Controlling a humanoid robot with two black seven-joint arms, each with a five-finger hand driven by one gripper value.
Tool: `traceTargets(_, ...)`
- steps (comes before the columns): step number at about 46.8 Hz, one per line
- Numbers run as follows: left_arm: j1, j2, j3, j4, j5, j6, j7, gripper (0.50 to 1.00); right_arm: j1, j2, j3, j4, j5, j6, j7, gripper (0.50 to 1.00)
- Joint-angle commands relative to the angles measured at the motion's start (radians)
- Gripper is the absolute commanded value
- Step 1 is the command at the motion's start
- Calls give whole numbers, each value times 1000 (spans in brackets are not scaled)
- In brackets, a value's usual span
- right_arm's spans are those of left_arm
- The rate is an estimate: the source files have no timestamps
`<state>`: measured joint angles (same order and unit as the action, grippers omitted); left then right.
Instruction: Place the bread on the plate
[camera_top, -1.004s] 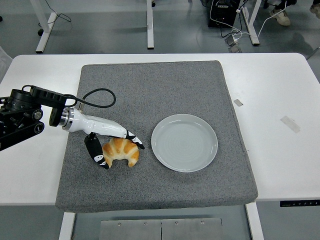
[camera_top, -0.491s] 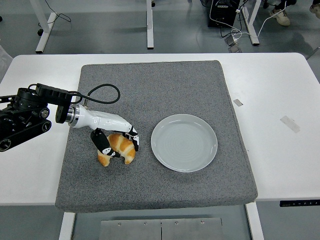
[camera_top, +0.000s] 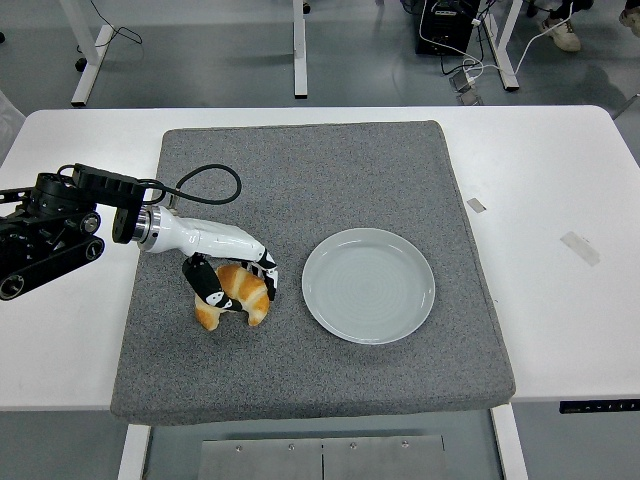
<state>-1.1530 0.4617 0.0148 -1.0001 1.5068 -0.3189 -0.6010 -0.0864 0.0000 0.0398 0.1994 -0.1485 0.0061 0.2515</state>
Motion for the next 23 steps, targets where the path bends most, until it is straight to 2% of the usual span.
traceTargets(1, -14, 0, -4, -3, -8, 0, -5, 505, 0, 0, 0, 0, 0, 0, 0, 1000)
traceTargets(15, -157, 3, 1, -14, -140, -15, -10, 505, 0, 0, 0, 2, 1, 0, 0, 1000)
traceTargets(23, -246, 3, -1, -14, -180, -58, -10, 507, 0, 0, 0, 2, 1, 0, 0, 1000)
